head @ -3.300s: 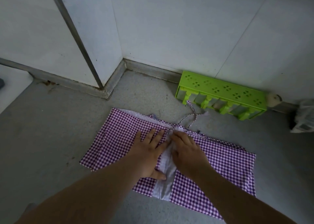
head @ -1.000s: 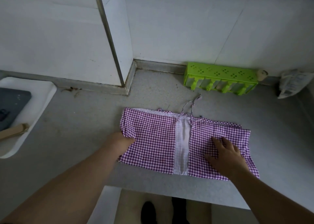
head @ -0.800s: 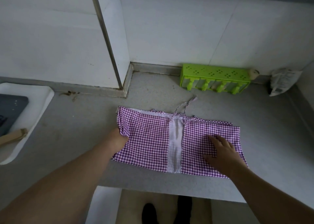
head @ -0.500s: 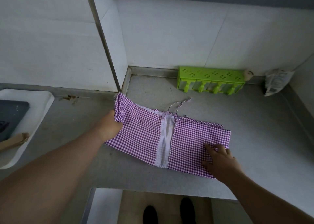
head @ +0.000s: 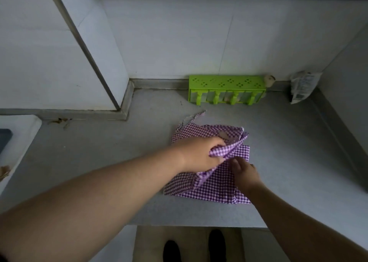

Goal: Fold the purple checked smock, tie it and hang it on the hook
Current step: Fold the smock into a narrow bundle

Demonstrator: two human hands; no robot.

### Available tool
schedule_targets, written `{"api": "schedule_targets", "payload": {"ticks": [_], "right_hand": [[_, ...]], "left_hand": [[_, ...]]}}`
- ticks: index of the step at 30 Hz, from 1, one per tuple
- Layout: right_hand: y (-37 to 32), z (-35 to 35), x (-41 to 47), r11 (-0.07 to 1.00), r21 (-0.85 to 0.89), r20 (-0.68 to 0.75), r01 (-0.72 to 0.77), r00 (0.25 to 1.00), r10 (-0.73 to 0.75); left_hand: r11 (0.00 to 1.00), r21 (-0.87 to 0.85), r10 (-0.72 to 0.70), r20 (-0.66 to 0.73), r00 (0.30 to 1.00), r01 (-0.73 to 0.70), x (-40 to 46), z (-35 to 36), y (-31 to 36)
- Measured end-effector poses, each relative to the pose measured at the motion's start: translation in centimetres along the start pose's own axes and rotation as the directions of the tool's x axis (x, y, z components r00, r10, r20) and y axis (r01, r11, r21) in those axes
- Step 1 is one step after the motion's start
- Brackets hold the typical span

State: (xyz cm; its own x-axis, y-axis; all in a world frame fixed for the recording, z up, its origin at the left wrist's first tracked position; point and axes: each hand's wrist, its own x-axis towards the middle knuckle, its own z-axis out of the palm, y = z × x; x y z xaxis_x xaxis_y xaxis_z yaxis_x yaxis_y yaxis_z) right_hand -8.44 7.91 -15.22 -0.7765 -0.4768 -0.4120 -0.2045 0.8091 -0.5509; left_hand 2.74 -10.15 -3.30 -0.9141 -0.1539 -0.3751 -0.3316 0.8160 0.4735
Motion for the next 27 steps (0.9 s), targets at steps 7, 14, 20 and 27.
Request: {"api": "schedule_targets", "payload": {"ticks": [7,14,20,27], "right_hand": [[0.4,-3.0,-0.4,0.888,0.36,0.214,-0.286,0.952,0.22],[2.3,-1.8,0.0,0.994,-0.024,0.206,-0.109,0.972,0.112],[1.8,-1.5,-0.7,0.917,-0.384,-0.099,0.112,0.982,-0.161],[-3.8,3.8,0.4,0.602,-0.427,0.365,0.675,0.738,-0.568]], "left_hand": [[0.984,0.169,-0.077,0.148,0.986,0.052,2.7,5.1,-3.2],[0.922,0.308,-0.31,0.227,0.923,0.234,4.0,8.4,-7.4],[0.857,0.475,-0.325,0.2,0.924,0.199,4.8,11.2,-7.9],[0.886,0.434,-0.251,0.147,0.957,0.166,4.8,13.4,-10.1]]}}
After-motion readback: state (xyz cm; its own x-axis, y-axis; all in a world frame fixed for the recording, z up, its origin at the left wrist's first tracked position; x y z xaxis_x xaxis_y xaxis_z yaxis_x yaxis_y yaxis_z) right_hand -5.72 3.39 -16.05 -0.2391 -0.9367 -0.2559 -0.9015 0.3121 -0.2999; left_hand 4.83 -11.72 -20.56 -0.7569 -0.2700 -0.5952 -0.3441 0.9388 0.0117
